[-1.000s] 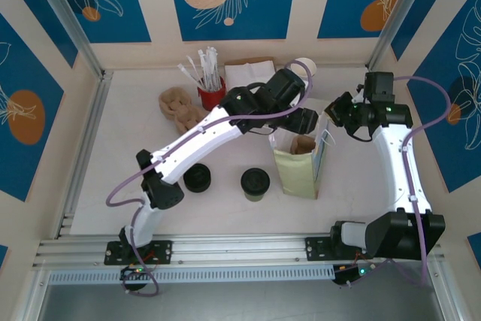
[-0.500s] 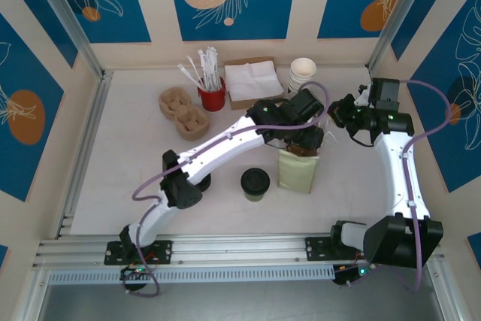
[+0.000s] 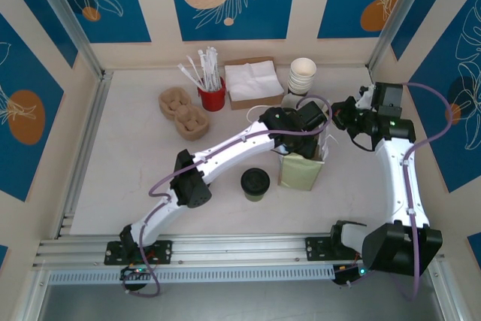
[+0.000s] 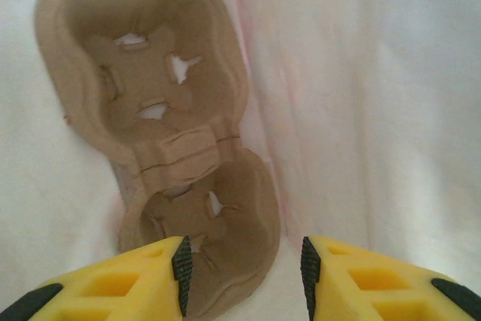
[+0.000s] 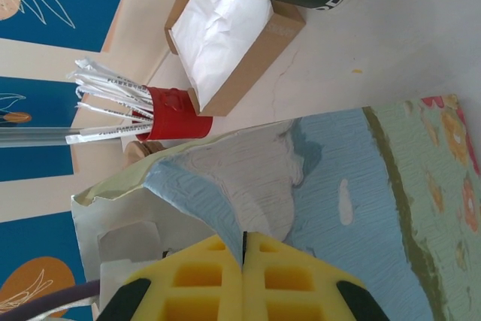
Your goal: Pack the takeout coffee
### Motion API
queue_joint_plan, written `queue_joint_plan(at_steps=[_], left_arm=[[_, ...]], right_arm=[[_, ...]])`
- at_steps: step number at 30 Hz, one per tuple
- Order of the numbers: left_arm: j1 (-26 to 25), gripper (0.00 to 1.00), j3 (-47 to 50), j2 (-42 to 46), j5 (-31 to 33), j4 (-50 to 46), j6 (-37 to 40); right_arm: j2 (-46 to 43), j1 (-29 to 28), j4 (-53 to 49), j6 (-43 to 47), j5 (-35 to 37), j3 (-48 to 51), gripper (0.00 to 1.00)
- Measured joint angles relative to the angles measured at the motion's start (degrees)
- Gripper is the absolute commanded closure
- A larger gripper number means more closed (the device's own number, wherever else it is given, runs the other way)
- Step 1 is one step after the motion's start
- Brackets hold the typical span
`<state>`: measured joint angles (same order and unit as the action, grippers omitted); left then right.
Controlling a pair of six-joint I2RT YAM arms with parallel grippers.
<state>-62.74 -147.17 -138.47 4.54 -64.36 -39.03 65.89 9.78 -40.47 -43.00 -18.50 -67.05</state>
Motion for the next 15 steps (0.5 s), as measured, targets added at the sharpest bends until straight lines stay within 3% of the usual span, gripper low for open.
queue_joint_plan(at_steps=[6, 15], left_arm=[[0.11, 0.45, 0.00, 0.09, 2.16, -0.22, -1.70], [0.72, 0.45, -0.04, 0.94, 2.82, -0.22, -5.33]], right_arm=[[-4.92, 0.00, 0.72, -0.81, -0.20, 3.37, 1.00], [-11.08, -2.29, 3.61, -3.74, 0.44, 9.18, 1.00]])
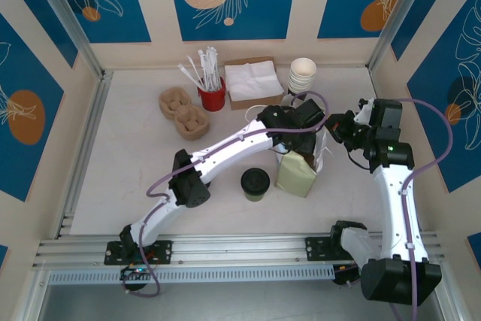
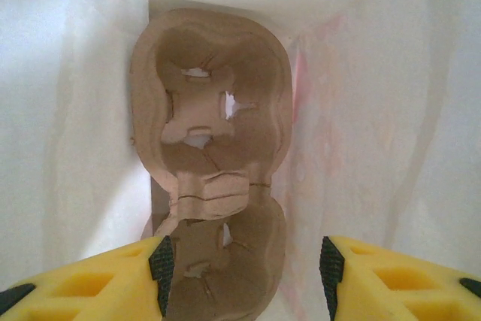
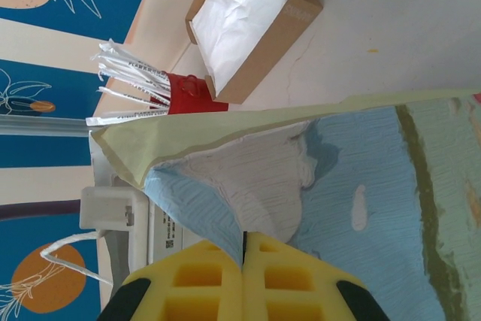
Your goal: Pack the takeout coffee
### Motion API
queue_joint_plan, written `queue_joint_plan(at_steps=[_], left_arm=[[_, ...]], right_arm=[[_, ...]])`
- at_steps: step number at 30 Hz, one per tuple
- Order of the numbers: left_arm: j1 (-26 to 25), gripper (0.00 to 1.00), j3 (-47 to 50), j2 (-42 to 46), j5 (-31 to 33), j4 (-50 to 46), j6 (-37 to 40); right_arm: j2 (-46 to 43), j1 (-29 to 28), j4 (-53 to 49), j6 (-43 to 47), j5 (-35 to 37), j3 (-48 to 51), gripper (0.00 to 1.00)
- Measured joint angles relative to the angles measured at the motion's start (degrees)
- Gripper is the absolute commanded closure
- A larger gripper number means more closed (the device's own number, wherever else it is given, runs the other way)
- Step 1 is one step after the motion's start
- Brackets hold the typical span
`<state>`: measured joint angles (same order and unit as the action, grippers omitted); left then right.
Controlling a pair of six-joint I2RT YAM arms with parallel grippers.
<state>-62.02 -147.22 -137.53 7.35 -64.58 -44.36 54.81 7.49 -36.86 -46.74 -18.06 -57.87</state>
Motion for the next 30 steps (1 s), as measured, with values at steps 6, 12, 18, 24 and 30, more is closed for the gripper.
queue_joint_plan(at_steps=[6, 12, 18, 24, 30], left_arm=[[0.17, 0.44, -0.59, 0.20, -0.26, -0.28, -1.86], [0.42, 0.43, -0.70, 1.57, -0.92, -1.01, -2.51], [1.03, 0.44, -0.92, 2.34, -1.77, -1.55, -3.17], [1.27, 0.44, -1.79, 1.79, -2.40, -2.64, -3.15], [1.27, 0.46, -2.32, 0.37, -2.84, -4.00, -3.10]], right_arm=[[0.00, -1.49, 1.70, -0.68, 1.36, 0.57, 1.00], [0.00, -2.43, 1.77, -0.63, 2.75, 0.57, 1.00], [0.00, -4.02, 2.75, -0.66, 3.96, 0.63, 1.00], [0.00, -5.60, 3.02, -1.11, 4.90, 0.63, 1.00], [0.00, -6.03, 3.02, -2.38, 5.01, 0.63, 1.00]])
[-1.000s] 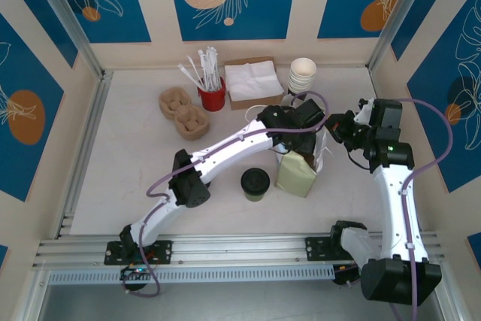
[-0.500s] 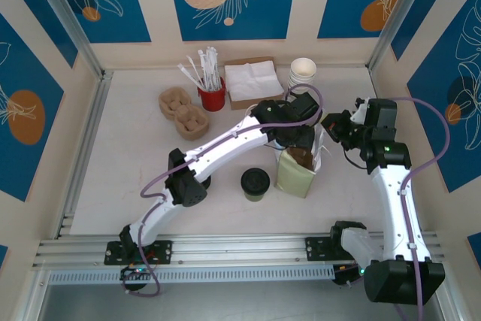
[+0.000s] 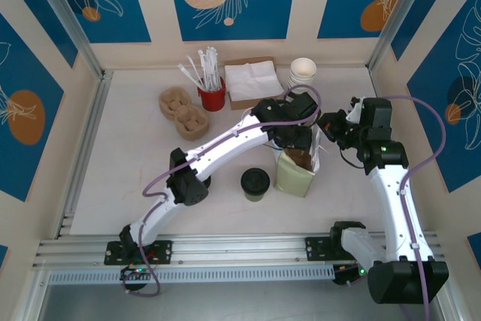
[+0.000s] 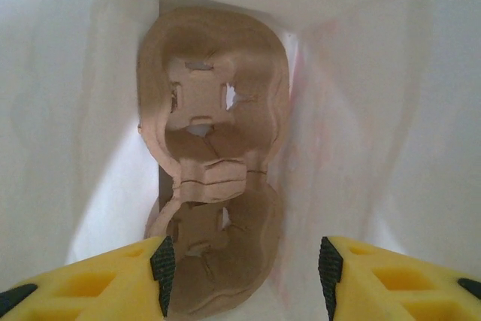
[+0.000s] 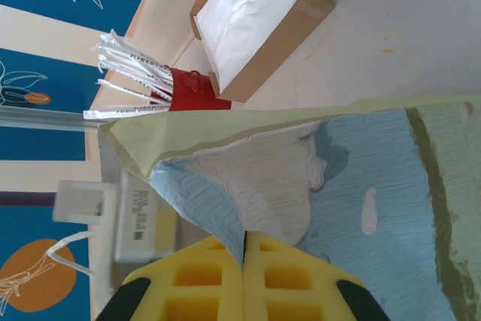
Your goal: Pack the takeout coffee
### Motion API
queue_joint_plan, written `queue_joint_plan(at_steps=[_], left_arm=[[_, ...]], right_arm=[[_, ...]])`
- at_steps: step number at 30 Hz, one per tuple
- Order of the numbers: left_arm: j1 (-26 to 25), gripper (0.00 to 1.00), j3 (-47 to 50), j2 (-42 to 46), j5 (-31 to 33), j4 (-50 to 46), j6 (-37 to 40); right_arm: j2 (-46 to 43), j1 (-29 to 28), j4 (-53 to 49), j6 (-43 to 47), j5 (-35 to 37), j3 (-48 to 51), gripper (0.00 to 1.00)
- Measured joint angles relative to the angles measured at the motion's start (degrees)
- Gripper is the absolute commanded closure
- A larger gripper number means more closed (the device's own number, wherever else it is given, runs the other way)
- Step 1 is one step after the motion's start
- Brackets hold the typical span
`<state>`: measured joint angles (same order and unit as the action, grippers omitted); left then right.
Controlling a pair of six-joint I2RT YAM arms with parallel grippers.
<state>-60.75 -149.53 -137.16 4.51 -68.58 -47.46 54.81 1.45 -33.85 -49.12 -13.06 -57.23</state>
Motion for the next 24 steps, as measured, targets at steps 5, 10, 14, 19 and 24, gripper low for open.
queue_joint_plan(at_steps=[5, 10, 14, 19, 24], left_arm=[[0.00, 0.48, 0.02, -1.90, -0.92, 0.00, 0.37], [0.00, 0.50, 1.53, -2.60, -1.09, 1.07, 1.95], [0.00, 0.51, 2.86, -2.64, -1.01, 2.51, 3.06], [0.02, 0.53, 4.13, -3.17, -1.01, 3.41, 3.91], [0.15, 0.54, 5.11, -3.98, -1.01, 3.67, 4.13]], right_arm=[[0.09, 0.00, -0.07, -1.64, -0.04, -0.04, 1.00], [0.57, 0.35, -0.22, -2.78, -1.16, -0.15, 1.00], [1.03, 1.42, -0.22, -3.19, -2.38, -0.15, 1.00], [1.03, 3.45, -0.22, -3.19, -3.96, -0.15, 1.00], [1.03, 5.33, -0.24, -2.86, -5.79, -0.13, 1.00]])
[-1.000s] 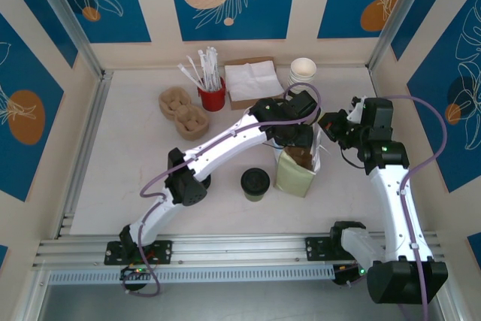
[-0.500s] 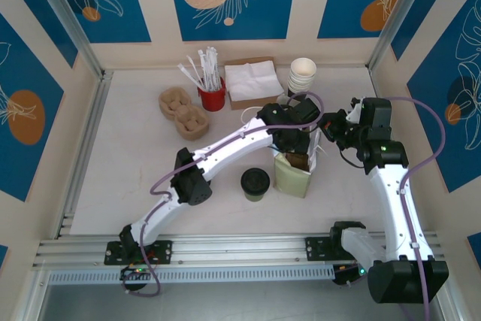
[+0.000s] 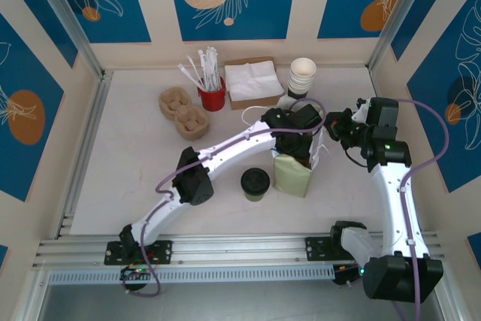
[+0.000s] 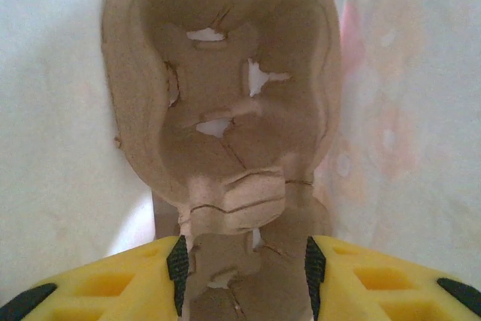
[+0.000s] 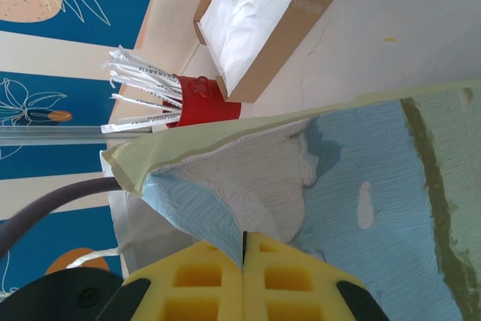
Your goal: Pack the takeout coffee
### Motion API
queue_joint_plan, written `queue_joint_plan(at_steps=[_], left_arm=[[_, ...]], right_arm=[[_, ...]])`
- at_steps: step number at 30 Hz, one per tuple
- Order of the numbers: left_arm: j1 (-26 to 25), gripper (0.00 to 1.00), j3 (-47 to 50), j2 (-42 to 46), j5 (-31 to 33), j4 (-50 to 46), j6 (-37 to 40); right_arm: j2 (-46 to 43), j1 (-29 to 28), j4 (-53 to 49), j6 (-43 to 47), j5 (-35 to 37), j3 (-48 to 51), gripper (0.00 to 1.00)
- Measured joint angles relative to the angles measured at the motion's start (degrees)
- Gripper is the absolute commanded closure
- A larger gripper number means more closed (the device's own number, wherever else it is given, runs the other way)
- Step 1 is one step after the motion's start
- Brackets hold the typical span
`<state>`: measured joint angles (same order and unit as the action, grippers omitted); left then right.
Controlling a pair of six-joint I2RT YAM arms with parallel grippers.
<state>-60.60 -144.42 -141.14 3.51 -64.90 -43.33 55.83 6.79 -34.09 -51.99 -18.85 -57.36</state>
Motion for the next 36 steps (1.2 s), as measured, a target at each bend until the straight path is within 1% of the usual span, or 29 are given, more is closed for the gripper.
queue_joint_plan(at_steps=[6, 15, 22, 36], left_arm=[[0.07, 0.54, 2.10, -1.25, -0.04, 0.79, -0.07], [0.11, 0.54, 2.25, -3.17, -0.42, 2.23, -0.44], [0.11, 0.50, 3.08, -3.37, -0.72, 3.56, -1.33], [0.39, 0.55, 4.17, -4.37, -4.42, 6.43, -1.64]], right_arm=[[0.02, 1.55, -0.17, 1.20, -1.60, 0.00, 1.00], [0.74, 2.95, -1.22, 3.06, -2.45, 0.11, 1.00], [0.74, 4.02, -1.57, 4.50, -2.69, 0.11, 1.00], [0.59, 5.99, -2.49, 6.91, -3.67, 1.03, 1.00]])
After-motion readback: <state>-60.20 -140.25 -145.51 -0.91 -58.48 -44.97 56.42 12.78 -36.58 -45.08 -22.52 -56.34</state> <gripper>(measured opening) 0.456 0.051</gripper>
